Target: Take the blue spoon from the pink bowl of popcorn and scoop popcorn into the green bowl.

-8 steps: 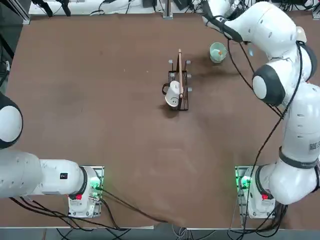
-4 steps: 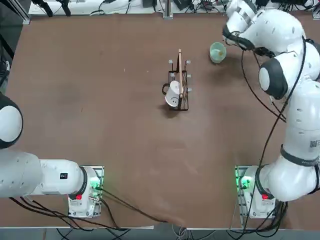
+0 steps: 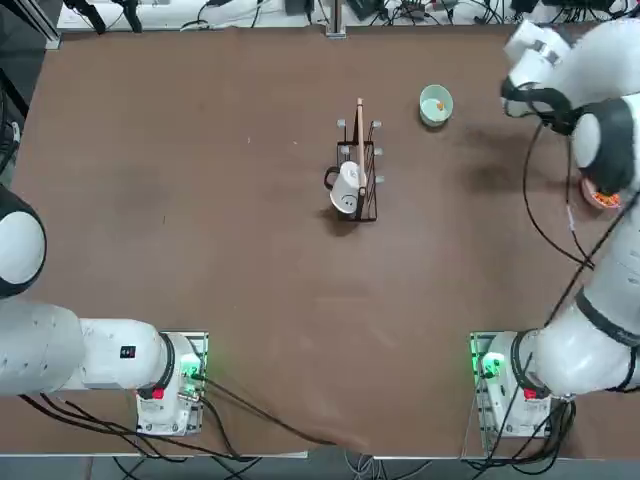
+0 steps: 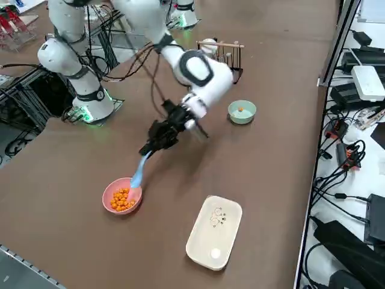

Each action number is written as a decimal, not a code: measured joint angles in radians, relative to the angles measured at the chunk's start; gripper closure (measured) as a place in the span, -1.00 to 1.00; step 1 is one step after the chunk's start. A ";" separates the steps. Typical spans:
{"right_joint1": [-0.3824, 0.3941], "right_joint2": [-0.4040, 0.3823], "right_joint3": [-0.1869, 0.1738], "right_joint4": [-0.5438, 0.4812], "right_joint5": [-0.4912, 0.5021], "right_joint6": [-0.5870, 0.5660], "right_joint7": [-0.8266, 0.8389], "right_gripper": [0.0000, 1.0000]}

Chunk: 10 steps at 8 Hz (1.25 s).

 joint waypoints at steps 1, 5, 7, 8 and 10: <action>-0.031 -0.026 0.001 -0.081 -0.059 0.060 0.058 0.79; -0.067 -0.026 0.006 -0.203 -0.151 0.139 0.168 0.07; -0.064 -0.062 0.020 -0.190 -0.139 0.141 0.169 -0.64; -0.064 -0.105 0.036 -0.187 -0.086 0.141 0.163 -0.97; -0.059 -0.187 0.069 -0.187 0.025 0.137 0.143 -1.00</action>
